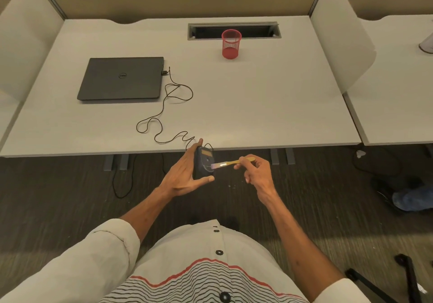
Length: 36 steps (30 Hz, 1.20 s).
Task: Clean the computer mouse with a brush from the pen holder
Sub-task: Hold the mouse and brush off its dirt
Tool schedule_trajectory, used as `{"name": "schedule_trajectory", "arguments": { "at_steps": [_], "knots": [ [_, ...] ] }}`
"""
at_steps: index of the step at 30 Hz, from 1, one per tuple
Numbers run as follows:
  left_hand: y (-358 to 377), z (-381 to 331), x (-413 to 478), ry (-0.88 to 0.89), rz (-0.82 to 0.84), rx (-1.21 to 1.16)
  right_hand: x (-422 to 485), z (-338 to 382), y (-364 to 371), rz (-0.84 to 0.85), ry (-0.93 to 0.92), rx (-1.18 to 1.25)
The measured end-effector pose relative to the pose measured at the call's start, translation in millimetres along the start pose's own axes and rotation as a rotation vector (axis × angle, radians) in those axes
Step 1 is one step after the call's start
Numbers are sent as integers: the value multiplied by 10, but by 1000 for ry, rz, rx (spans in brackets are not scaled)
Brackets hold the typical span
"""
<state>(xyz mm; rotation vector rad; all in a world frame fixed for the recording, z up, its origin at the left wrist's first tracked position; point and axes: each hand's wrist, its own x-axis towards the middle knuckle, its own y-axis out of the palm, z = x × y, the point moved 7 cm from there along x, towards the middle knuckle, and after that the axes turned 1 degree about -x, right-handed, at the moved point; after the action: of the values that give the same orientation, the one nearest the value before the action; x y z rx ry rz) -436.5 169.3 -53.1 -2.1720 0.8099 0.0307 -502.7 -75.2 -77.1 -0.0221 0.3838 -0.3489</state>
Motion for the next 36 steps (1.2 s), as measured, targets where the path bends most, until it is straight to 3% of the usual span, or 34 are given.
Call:
{"name": "schedule_trajectory", "arguments": {
  "at_steps": [2,9,14,17,22,26,30,36],
  "knots": [
    [-2,-19,2,6,-2,1,14,-2,66,20,15,-39],
    [-31,-9,4,5,-29,-2,134,9,-4,-158,90,-99],
    [7,17,3,-5,-24,5,147,171,189,43,16,24],
    [9,14,5,-1,-33,7,146,108,300,148,35,-27],
    [-25,39,7,-1,-44,10,170,-56,116,-60,134,-155],
    [-16,94,-6,-8,-34,-4,202,-91,-4,-125,149,-171],
    [-23,128,22,-15,-23,-5,225,-12,73,-111,156,-42],
    [-76,107,68,-24,-31,-17,230,11,324,4,156,-81]
  ]
}}
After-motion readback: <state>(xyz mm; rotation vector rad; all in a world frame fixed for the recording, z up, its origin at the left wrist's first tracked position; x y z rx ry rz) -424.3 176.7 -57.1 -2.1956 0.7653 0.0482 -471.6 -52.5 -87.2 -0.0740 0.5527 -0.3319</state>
